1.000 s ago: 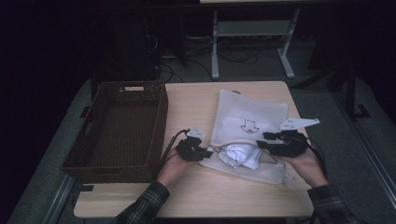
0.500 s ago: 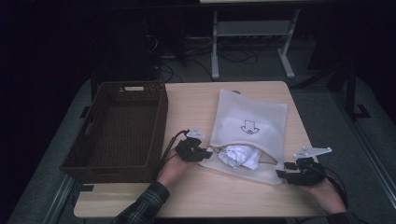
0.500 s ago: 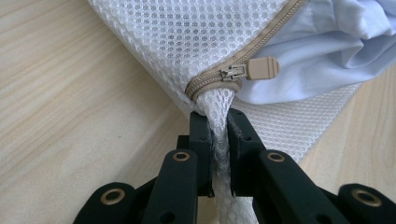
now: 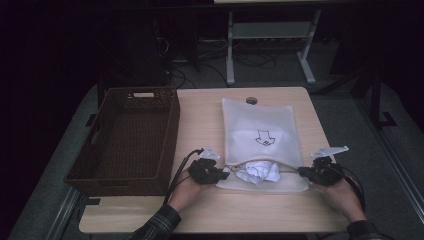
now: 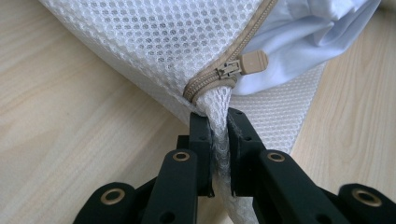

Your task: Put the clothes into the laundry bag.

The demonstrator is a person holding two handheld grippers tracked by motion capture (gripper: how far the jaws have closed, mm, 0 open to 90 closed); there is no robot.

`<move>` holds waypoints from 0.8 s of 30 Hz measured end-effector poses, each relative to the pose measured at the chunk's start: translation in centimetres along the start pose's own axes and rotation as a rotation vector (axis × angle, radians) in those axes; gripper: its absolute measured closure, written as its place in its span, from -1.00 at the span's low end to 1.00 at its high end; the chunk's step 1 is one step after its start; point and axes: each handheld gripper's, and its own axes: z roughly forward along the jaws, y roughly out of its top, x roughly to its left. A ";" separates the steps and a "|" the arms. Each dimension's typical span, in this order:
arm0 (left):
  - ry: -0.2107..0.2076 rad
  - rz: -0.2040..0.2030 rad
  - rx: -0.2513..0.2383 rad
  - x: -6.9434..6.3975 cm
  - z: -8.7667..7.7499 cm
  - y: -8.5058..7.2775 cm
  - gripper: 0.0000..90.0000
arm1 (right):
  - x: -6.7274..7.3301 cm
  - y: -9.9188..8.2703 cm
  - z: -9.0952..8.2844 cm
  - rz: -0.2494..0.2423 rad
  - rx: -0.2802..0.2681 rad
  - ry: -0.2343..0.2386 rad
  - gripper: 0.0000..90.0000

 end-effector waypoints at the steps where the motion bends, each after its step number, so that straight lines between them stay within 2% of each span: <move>1: -0.001 -0.005 -0.005 0.0 0.0 -0.1 0.82 | 0.1 0.0 -0.2 -0.002 -0.004 0.009 0.90; 2: -0.001 -0.006 -0.007 0.0 -0.1 -0.1 0.82 | 0.2 -0.1 -0.3 -0.006 -0.004 0.027 0.99; 6: -0.008 -0.008 -0.009 -0.2 -0.3 -0.4 0.82 | 0.4 -0.2 1.0 -0.034 0.049 0.038 0.99; 9: -0.017 -0.009 -0.010 -0.5 -0.2 -0.5 0.82 | 0.3 0.2 1.3 -0.053 0.047 0.010 0.99; 13: -0.017 0.012 -0.006 -0.9 0.2 -0.2 0.82 | -0.6 1.5 2.3 -0.070 0.043 -0.038 0.99; 18: -0.016 0.016 -0.012 -1.1 0.5 -0.1 0.83 | -1.8 3.1 3.6 -0.060 0.034 -0.057 0.99; 24: -0.019 0.013 -0.018 -1.0 0.9 0.0 0.83 | -3.0 4.6 5.1 -0.033 0.000 -0.052 0.99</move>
